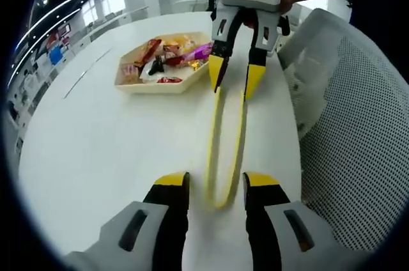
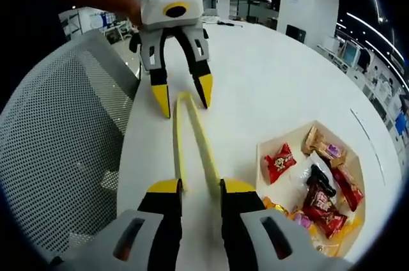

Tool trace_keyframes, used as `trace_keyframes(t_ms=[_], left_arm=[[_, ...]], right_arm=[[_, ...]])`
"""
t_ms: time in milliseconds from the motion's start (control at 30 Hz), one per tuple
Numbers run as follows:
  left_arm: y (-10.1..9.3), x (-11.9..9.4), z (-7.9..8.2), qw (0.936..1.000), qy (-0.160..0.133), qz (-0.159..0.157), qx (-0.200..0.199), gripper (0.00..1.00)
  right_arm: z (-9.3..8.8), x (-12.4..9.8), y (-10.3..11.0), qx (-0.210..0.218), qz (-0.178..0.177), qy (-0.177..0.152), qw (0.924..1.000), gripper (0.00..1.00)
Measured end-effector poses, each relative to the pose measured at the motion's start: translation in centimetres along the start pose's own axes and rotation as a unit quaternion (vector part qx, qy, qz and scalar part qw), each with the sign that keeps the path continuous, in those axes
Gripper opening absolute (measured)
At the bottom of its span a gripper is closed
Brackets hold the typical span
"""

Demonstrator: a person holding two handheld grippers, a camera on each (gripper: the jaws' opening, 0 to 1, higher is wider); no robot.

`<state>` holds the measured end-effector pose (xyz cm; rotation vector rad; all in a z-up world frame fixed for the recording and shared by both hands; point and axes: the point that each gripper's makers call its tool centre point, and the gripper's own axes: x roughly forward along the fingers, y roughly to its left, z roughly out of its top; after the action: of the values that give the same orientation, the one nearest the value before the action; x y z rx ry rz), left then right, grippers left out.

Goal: Place the target food into the container with the food tongs after gripping and lifting it, then release it inside without dropping or visibly crushing the food.

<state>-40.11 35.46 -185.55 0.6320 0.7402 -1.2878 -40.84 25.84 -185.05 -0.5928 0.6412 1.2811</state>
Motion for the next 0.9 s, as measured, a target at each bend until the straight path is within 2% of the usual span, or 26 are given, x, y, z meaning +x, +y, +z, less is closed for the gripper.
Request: trace_keyframes(t_ms=[67, 200, 333, 467, 567, 667, 767, 833, 900], left_arm=[[0.3, -0.4, 0.0, 0.9998, -0.007, 0.01, -0.015, 0.41], [1.1, -1.7, 1.1, 0.9977, -0.042, 0.033, -0.042, 0.52], [2.1, -3.5, 2.5, 0.9933, -0.081, 0.056, -0.061, 0.7], [3.6, -5.8, 4.2, 0.9848, -0.127, 0.084, -0.084, 0.88], [4.9, -8.2, 5.8, 0.9736, -0.168, 0.113, -0.106, 0.99], [5.5, -10.0, 6.3, 0.9654, -0.195, 0.12, -0.125, 1.0], [6.2, -11.8, 6.4, 0.9577, -0.222, 0.15, -0.106, 1.0], [6.3, -12.9, 6.1, 0.9538, -0.227, 0.153, -0.123, 1.0], [6.7, -14.3, 6.0, 0.9459, -0.244, 0.168, -0.132, 1.0]], right_arm=[[0.1, 0.0, 0.2, 0.005, 0.001, -0.001, 1.0, 0.27], [0.1, -0.1, 0.4, 0.027, -0.005, 0.0, 0.9996, 0.31], [1.3, -1.4, 0.3, 0.046, -0.012, -0.019, 0.9987, 0.41], [3.4, -3.4, -0.5, 0.058, -0.03, -0.048, 0.9967, 0.5], [5.5, -6.1, -2.2, 0.07, -0.066, -0.088, 0.9915, 0.55], [6.4, -8.6, -3.6, 0.085, -0.1, -0.114, 0.9848, 0.62], [6.4, -11.1, -4.8, 0.098, -0.14, -0.128, 0.9771, 0.69], [5.9, -12.6, -5.6, 0.106, -0.168, -0.137, 0.9705, 0.73], [5.7, -13.9, -5.7, 0.115, -0.182, -0.145, 0.9656, 0.76]])
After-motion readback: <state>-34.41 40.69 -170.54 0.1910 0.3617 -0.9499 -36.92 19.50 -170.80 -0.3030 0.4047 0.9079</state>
